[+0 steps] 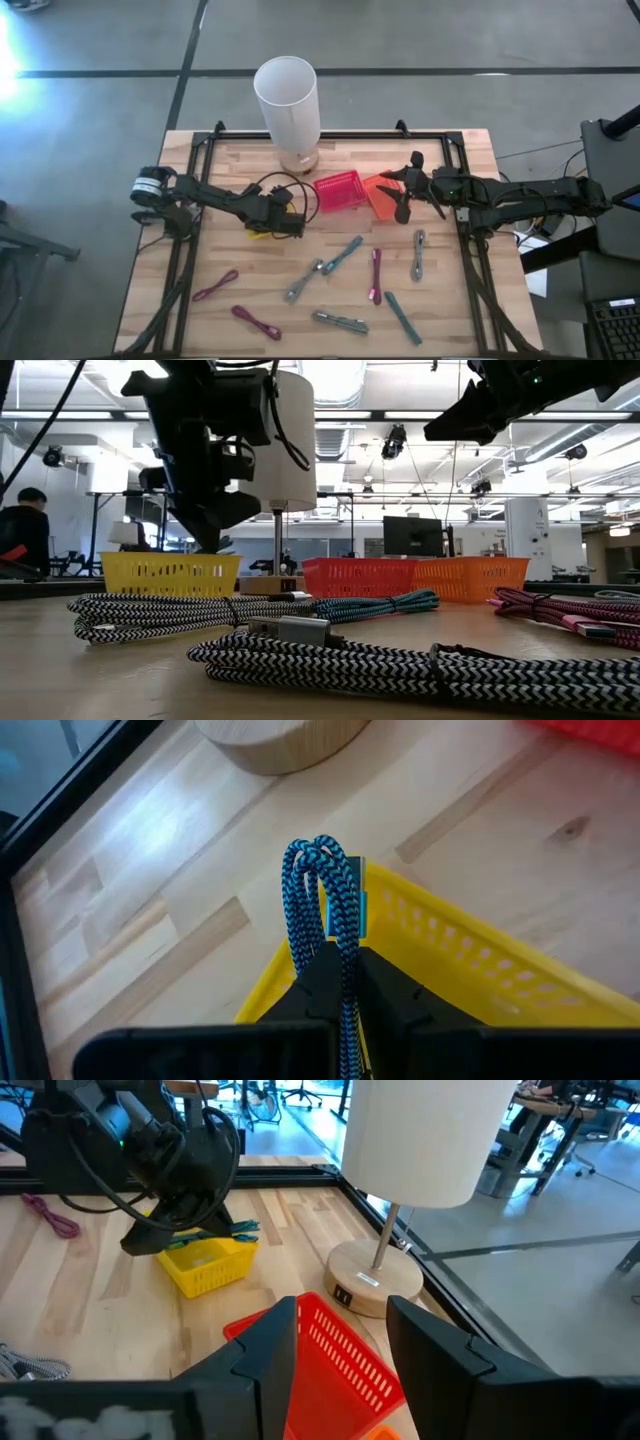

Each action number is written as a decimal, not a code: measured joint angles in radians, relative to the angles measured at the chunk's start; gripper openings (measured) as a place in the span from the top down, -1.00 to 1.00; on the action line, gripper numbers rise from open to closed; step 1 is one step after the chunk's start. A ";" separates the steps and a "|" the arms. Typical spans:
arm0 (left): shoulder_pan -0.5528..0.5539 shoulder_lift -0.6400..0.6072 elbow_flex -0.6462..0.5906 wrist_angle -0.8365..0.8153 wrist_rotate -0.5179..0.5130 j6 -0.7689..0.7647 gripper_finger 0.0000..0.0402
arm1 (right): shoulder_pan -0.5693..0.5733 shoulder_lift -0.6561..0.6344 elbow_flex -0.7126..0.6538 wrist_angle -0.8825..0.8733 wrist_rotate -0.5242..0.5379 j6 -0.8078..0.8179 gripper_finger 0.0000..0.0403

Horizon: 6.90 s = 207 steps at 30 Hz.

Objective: Pick & Place USB Port
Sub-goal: Put the top left blue charger cable into the yellow bin, then put the top left pink charger cable into the red bin

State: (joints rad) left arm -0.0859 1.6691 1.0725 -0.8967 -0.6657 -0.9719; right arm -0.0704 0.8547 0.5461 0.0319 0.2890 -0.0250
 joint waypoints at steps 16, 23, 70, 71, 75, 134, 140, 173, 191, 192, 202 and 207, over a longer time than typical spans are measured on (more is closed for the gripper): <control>0.042 -0.002 0.041 0.003 0.103 0.165 0.50 | 0.000 0.000 0.000 -0.001 0.000 -0.001 0.25; 0.038 -0.019 0.226 -0.038 0.275 0.389 0.51 | 0.000 -0.001 0.000 -0.026 0.000 -0.001 0.25; -0.420 -0.147 -0.107 -0.217 0.884 0.009 0.69 | 0.000 0.377 0.123 0.022 -0.245 -0.030 0.25; -0.420 -0.152 -0.127 -0.189 0.889 -0.001 0.69 | 0.000 0.376 0.123 0.023 -0.245 -0.031 0.25; -0.420 -0.155 -0.182 -0.130 0.893 -0.034 0.68 | 0.000 0.373 0.123 0.023 -0.245 -0.031 0.25; -0.106 -0.169 0.167 0.668 0.156 0.757 0.97 | 0.000 0.169 0.124 -0.223 -0.244 0.071 0.25; 0.046 -0.169 0.029 0.965 0.202 0.812 0.96 | 0.000 0.119 0.108 -0.269 -0.244 0.110 0.25; 0.262 0.085 0.135 0.851 0.414 0.664 0.97 | 0.000 0.201 0.103 -0.269 -0.243 0.138 0.25; 0.279 0.229 0.167 0.874 0.400 0.692 0.69 | 0.000 0.201 0.103 -0.277 -0.243 0.138 0.25; 0.281 0.229 0.167 0.878 0.395 0.691 0.66 | 0.000 0.201 0.103 -0.278 -0.243 0.138 0.25; 0.300 0.227 0.168 0.896 0.385 0.692 0.57 | 0.000 0.201 0.103 -0.288 -0.243 0.138 0.25; 0.300 0.227 0.168 0.878 0.431 0.726 0.54 | 0.000 0.201 0.103 -0.289 -0.244 0.138 0.25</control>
State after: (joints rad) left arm 0.2142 1.8957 1.2404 -0.0191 -0.2351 -0.2461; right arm -0.0704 1.0561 0.6487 -0.2567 0.0454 0.1127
